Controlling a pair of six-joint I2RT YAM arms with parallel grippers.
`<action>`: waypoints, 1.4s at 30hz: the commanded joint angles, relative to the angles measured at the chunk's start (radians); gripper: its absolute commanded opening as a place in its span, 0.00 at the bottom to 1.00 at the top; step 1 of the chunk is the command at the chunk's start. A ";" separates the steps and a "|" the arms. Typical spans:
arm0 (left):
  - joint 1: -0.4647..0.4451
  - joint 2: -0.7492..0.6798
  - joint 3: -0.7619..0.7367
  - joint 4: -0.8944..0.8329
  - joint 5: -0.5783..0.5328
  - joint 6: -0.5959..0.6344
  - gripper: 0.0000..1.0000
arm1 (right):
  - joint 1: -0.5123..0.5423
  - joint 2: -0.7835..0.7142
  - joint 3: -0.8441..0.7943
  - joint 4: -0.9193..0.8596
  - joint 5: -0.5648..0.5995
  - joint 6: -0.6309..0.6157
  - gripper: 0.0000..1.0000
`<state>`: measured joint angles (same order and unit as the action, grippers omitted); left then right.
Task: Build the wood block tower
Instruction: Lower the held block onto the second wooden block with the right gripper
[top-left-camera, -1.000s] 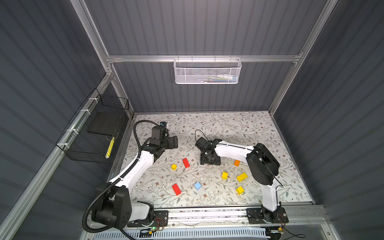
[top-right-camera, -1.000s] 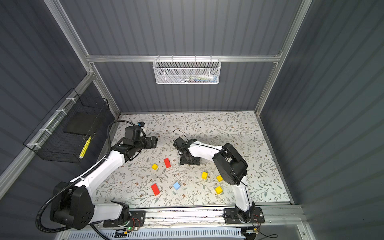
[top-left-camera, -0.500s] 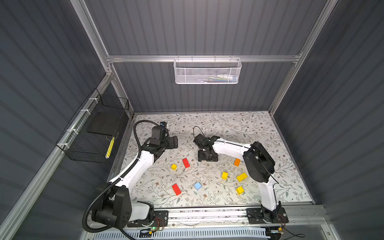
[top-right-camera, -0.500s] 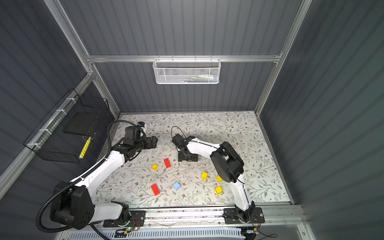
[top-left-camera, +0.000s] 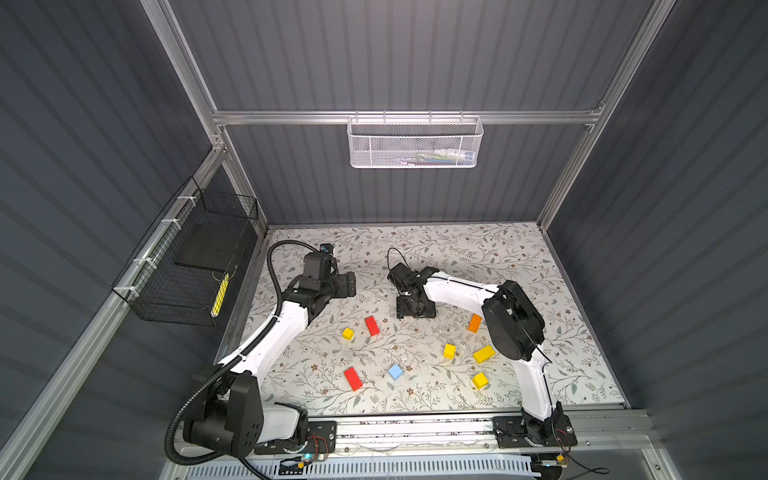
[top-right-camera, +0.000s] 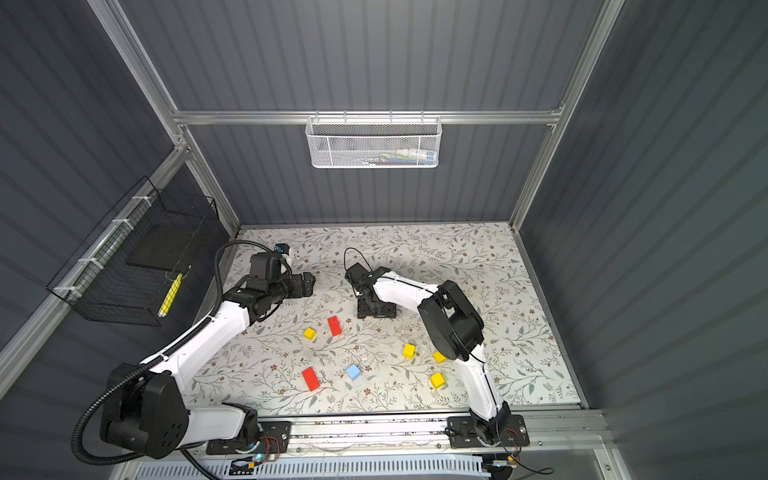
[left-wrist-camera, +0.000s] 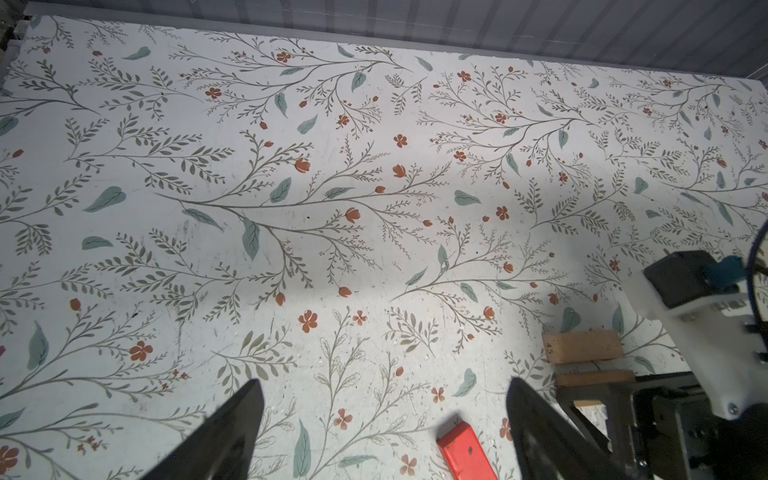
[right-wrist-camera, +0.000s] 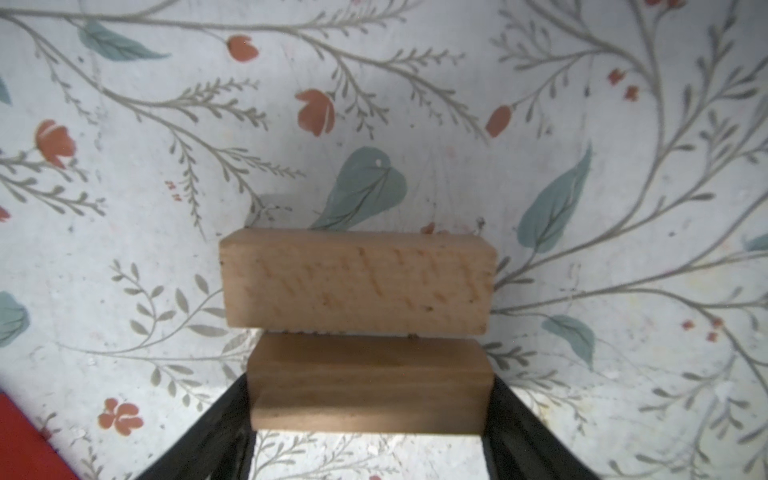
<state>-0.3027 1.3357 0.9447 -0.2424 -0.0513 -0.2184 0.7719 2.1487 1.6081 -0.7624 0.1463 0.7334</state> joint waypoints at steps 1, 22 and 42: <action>-0.006 0.011 -0.006 -0.001 -0.004 0.013 0.91 | -0.003 0.022 0.022 -0.035 0.014 -0.012 0.68; -0.006 0.014 -0.006 -0.001 -0.010 0.014 0.92 | -0.010 0.062 0.066 -0.051 0.017 -0.024 0.70; -0.006 0.014 -0.012 0.003 -0.014 0.014 0.91 | -0.016 0.081 0.083 -0.063 0.019 -0.015 0.73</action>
<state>-0.3027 1.3464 0.9447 -0.2424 -0.0521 -0.2184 0.7643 2.1948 1.6814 -0.7990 0.1497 0.7147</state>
